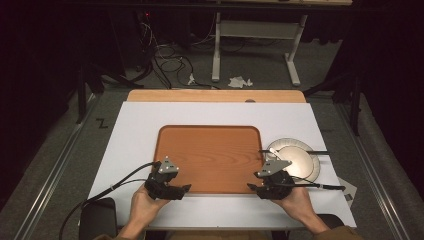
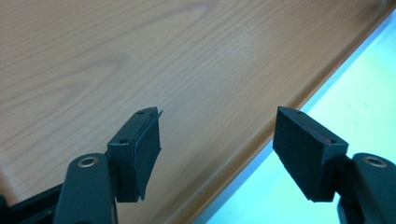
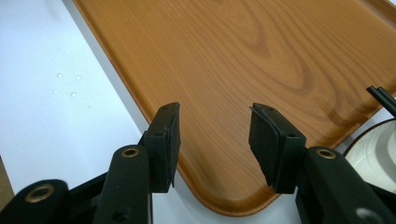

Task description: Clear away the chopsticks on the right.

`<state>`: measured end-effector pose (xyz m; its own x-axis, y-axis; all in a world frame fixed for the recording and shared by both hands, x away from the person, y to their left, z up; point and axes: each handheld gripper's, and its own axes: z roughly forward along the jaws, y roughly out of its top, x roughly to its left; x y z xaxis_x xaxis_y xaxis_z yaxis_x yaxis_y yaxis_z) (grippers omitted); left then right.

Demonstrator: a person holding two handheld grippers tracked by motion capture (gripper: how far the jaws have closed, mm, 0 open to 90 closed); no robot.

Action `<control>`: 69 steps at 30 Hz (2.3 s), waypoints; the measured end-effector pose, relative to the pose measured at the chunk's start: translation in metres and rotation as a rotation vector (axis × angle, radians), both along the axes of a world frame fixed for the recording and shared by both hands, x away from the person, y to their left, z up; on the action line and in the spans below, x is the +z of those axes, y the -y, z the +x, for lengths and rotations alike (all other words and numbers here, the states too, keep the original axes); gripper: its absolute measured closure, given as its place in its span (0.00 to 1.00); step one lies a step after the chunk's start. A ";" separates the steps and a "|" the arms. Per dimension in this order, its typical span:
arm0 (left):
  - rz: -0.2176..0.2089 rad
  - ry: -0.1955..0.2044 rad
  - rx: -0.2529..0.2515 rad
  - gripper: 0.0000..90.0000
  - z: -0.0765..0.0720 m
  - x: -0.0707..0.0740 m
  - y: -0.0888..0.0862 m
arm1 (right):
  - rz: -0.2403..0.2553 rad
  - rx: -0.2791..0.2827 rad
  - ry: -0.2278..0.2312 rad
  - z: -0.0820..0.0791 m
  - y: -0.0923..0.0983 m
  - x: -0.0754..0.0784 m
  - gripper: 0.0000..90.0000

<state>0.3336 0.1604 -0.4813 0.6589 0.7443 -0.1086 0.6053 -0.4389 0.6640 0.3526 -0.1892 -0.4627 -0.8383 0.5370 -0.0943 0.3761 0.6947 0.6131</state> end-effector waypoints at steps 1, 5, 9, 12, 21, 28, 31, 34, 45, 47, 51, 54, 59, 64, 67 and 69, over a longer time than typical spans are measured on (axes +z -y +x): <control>0.001 0.001 0.000 0.35 0.000 0.000 0.000 | 0.003 0.002 0.005 0.000 0.000 0.000 0.60; 0.002 -0.001 0.000 0.36 0.000 0.000 0.000 | 0.014 0.001 0.002 0.000 0.002 0.003 0.60; 0.003 -0.001 0.001 0.36 0.000 0.000 0.000 | 0.021 0.002 0.010 0.000 0.003 0.006 0.59; 0.004 -0.001 0.001 0.35 -0.001 0.000 0.000 | 0.039 0.004 0.019 0.000 0.005 0.008 0.59; 0.003 -0.002 0.000 0.36 0.000 0.000 0.000 | 0.094 -0.010 0.017 0.001 0.011 0.018 0.59; 0.002 -0.002 0.003 0.35 0.000 -0.001 0.001 | 0.150 -0.043 0.024 0.002 0.020 0.030 0.59; 0.003 -0.001 0.003 0.35 0.000 -0.001 0.001 | 0.165 -0.046 0.030 0.003 0.023 0.034 0.60; 0.003 -0.006 0.001 0.35 0.001 -0.001 0.001 | 0.182 -0.051 0.035 0.005 0.027 0.039 0.63; 0.003 -0.006 0.002 0.35 0.001 -0.001 0.000 | 0.209 -0.083 0.056 0.015 0.039 0.053 0.70; 0.003 -0.005 0.002 0.35 0.001 -0.001 0.000 | 0.207 -0.088 0.061 0.017 0.040 0.055 0.70; 0.007 -0.002 0.000 0.35 0.000 0.000 0.000 | 0.187 -0.104 0.069 0.020 0.045 0.056 0.71; 0.003 -0.004 0.003 0.35 0.001 -0.001 0.000 | 0.180 -0.124 0.077 0.022 0.049 0.058 0.71; 0.007 -0.002 0.000 0.35 0.000 0.000 0.000 | 0.187 -0.148 0.098 0.027 0.060 0.061 0.71; 0.003 -0.007 0.002 0.35 0.001 -0.001 0.001 | 0.187 -0.217 0.101 0.037 0.077 0.062 0.71; 0.003 -0.005 0.001 0.35 0.001 -0.001 0.000 | 0.181 -0.250 0.103 0.043 0.088 0.062 0.71; 0.005 -0.003 0.002 0.35 0.000 -0.001 0.000 | 0.182 -0.282 0.103 0.046 0.096 0.062 0.71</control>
<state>0.3337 0.1600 -0.4822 0.6570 0.7463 -0.1065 0.6080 -0.4409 0.6603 0.3989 -0.2853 -0.4009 -0.6460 0.7616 -0.0524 0.4672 0.4487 0.7618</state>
